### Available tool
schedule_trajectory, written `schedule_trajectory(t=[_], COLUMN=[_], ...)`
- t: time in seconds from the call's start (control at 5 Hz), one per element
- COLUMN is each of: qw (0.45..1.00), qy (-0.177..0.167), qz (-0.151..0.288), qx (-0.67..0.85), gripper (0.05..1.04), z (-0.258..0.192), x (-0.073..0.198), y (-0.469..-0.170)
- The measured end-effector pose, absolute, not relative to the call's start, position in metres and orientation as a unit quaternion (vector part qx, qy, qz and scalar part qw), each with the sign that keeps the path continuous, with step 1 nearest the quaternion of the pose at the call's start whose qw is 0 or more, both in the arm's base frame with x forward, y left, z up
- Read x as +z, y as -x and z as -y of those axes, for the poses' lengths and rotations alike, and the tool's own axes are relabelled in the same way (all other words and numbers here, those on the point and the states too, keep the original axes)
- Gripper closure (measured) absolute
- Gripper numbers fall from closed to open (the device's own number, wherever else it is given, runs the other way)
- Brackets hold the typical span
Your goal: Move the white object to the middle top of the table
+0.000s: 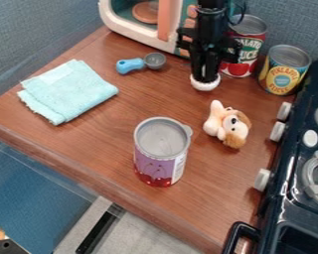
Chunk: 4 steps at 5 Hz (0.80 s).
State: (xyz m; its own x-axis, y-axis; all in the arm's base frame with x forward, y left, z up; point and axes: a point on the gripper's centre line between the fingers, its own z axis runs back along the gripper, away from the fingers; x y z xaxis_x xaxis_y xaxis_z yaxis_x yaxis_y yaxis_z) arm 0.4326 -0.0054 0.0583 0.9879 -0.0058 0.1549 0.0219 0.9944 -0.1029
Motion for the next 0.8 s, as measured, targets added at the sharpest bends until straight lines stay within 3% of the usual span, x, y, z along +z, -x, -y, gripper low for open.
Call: schedule_trajectory(t=[0.4, 0.6, 0.8], qw=[0.996, 0.997, 0.996], qy=[0.053, 0.047, 0.040], qz=[0.065, 0.056, 0.070], qx=[-0.023, -0.023, -0.026], gripper=[0.233, 0.067, 0.073], z=[0.006, 0.004, 0.002], x=[0.052, 0.051, 0.075], y=[-0.431, -0.428, -0.427])
